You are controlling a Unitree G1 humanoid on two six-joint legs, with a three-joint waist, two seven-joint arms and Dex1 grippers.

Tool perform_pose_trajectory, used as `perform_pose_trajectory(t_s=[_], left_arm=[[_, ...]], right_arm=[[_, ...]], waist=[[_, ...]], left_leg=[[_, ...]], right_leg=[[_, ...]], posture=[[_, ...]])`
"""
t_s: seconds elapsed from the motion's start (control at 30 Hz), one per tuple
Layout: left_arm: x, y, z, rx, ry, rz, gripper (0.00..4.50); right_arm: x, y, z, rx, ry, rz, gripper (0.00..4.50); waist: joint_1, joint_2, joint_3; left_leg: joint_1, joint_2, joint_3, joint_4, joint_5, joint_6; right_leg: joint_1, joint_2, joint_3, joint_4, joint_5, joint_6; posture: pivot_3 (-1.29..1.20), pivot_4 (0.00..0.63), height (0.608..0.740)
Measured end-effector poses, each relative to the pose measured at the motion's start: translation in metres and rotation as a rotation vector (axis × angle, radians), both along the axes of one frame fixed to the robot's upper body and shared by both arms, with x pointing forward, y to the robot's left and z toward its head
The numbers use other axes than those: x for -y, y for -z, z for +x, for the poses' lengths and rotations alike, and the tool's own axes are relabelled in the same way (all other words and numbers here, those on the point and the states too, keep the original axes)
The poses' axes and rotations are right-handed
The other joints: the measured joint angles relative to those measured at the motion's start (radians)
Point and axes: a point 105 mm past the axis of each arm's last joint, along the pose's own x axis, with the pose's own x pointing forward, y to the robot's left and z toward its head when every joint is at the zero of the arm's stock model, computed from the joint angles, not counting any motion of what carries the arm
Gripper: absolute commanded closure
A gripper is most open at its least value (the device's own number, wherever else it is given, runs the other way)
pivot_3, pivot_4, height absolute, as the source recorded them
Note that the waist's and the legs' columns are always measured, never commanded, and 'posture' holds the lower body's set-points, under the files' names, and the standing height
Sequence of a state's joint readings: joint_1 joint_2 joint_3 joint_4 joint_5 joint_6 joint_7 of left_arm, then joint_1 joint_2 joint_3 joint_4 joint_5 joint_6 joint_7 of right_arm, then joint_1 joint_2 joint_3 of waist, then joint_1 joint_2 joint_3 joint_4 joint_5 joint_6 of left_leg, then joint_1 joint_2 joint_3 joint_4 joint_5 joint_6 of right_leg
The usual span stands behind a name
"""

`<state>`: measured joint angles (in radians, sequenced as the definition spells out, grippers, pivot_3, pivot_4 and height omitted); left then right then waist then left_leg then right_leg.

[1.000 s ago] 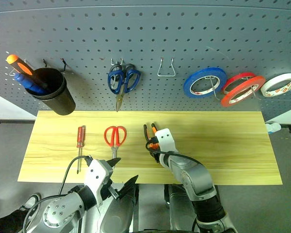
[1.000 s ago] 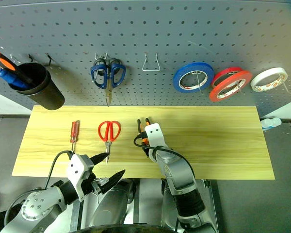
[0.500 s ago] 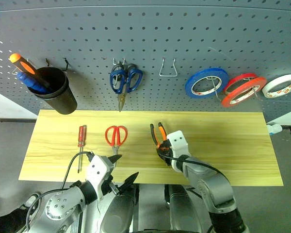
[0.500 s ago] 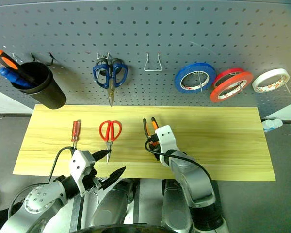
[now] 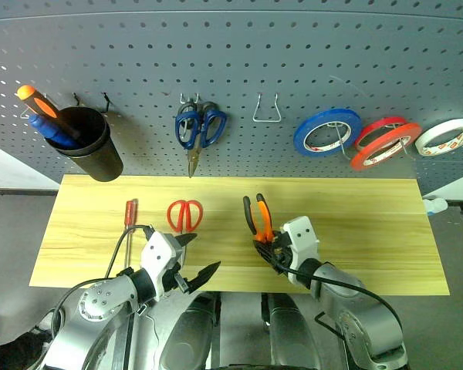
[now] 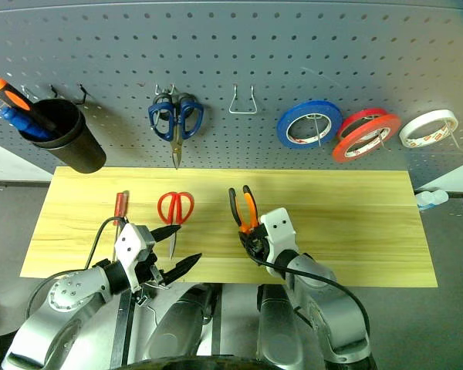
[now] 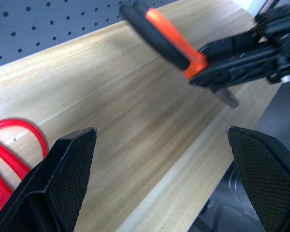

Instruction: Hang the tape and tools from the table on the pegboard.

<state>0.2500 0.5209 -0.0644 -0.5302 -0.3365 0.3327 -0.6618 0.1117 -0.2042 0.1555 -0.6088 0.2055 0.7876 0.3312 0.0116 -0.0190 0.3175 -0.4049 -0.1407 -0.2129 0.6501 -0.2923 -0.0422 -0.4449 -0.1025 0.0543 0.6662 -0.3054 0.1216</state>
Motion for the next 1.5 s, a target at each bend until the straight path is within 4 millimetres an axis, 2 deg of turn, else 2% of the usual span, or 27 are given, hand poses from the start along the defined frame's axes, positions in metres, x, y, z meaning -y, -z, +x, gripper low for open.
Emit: perform_pose_trajectory(t_s=[0.2, 0.67, 0.93, 1.17, 1.23, 1.5], left_arm=[[-0.003, 0.003, 0.006, 0.006, 0.014, -0.002, 0.0], [0.0, -0.002, 0.021, 0.051, 0.068, -0.023, 0.0], [0.002, -0.006, 0.026, 0.08, 0.085, -0.04, 0.0], [0.002, -0.006, 0.03, 0.083, 0.089, -0.041, 0.0], [0.002, -0.006, 0.031, 0.086, 0.089, -0.043, 0.0], [0.005, -0.008, 0.03, 0.084, 0.08, -0.07, 0.0]], right_arm=[[-0.003, -0.014, -0.005, 0.065, -0.027, 0.061, 2.39], [-0.005, -0.071, -0.006, 0.383, -0.031, 0.139, 2.39], [-0.027, -0.136, 0.01, 0.647, 0.013, 0.178, 2.39], [-0.048, -0.191, 0.016, 0.861, 0.076, 0.242, 2.39], [-0.053, -0.195, 0.022, 0.882, 0.099, 0.25, 2.39], [-0.063, -0.187, 0.052, 0.89, 0.177, 0.235, 2.39]], waist=[[0.001, -0.001, -0.023], [-0.001, -0.003, -0.067], [-0.001, -0.002, -0.087], [-0.005, -0.001, -0.1], [-0.005, -0.001, -0.103], [-0.009, -0.001, -0.105]], left_leg=[[0.001, 0.0, 0.0, 0.001, 0.0, 0.0], [0.014, 0.001, 0.0, 0.001, 0.001, -0.001], [0.015, 0.005, 0.001, 0.001, 0.002, -0.004], [0.015, 0.006, 0.001, 0.001, 0.003, -0.006], [0.016, 0.006, 0.001, 0.001, 0.003, -0.006], [0.016, 0.008, 0.004, 0.002, 0.004, -0.007]], right_leg=[[0.001, 0.0, -0.001, 0.0, 0.0, 0.0], [0.013, 0.001, 0.0, 0.001, 0.001, -0.001], [0.013, 0.005, 0.0, 0.002, 0.003, -0.004], [0.012, 0.006, 0.0, 0.004, 0.004, -0.005], [0.012, 0.006, 0.0, 0.005, 0.004, -0.005], [0.009, 0.007, 0.0, 0.009, 0.005, -0.007]], posture=[[0.04, 0.226, 0.72], [0.04, 0.187, 0.72], [0.05, 0.173, 0.72], [0.06, 0.166, 0.72], [0.06, 0.165, 0.72], [0.08, 0.18, 0.72]])
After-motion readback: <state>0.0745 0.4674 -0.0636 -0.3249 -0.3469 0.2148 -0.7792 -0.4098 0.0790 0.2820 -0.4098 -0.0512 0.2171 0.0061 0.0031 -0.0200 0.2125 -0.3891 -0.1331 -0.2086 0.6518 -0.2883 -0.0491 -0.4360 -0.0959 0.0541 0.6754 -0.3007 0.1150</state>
